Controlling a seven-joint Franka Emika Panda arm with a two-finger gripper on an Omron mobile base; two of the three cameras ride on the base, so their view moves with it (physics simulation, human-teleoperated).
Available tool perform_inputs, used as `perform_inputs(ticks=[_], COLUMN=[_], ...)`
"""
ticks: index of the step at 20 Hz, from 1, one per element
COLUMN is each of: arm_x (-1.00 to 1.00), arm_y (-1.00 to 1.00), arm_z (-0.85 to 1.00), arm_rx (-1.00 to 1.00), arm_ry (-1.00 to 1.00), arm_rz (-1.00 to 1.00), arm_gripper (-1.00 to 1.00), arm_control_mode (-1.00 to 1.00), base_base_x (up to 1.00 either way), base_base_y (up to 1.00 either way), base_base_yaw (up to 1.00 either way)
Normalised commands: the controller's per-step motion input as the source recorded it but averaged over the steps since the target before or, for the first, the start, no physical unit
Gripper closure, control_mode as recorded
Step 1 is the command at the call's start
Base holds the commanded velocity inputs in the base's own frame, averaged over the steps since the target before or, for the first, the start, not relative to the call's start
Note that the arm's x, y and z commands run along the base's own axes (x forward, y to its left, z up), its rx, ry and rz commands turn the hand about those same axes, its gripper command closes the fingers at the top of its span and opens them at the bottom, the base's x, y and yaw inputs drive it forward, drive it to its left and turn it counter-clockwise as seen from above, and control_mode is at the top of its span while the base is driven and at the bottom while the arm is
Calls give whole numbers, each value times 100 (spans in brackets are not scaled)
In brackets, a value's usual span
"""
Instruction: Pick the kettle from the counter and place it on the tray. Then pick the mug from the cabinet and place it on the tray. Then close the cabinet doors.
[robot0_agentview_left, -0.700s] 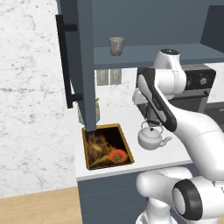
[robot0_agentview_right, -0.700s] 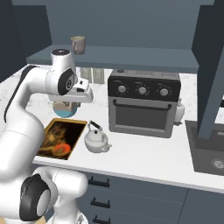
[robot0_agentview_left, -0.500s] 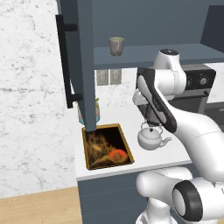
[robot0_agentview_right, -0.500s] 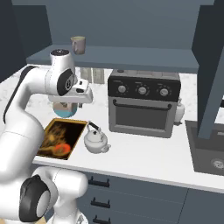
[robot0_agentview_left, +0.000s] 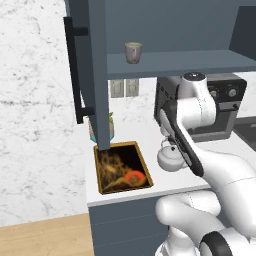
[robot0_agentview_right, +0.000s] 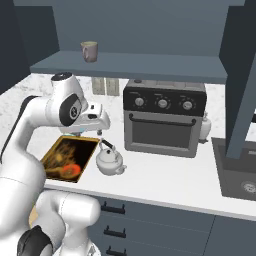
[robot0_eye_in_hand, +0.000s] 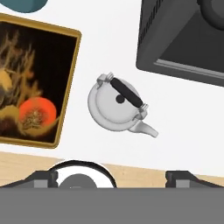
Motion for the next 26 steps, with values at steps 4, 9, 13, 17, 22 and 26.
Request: perform_inputs(ticks=[4,9,13,17,22,26], arm_x=[2,26,40,54,59,51], arm_y=[-36,-21,-8,-1,-1,-1], arm_z=[-35,-24,-28,-27,-27,-24], arm_rx=[-8,0,0,0,0,0], arm_ry=[0,0,0,6,18,17], arm_rz=[1,3,0,0,0,0], arm_gripper=[-100,-100,-100,-100,-100,-100], arm_control_mode=[-100,-100,-100,-100,-100,-100], base_base_x=[0,0,0,0,0,0], base_base_y=[0,0,0,0,0,0], base_base_yaw=[0,0,0,0,0,0])
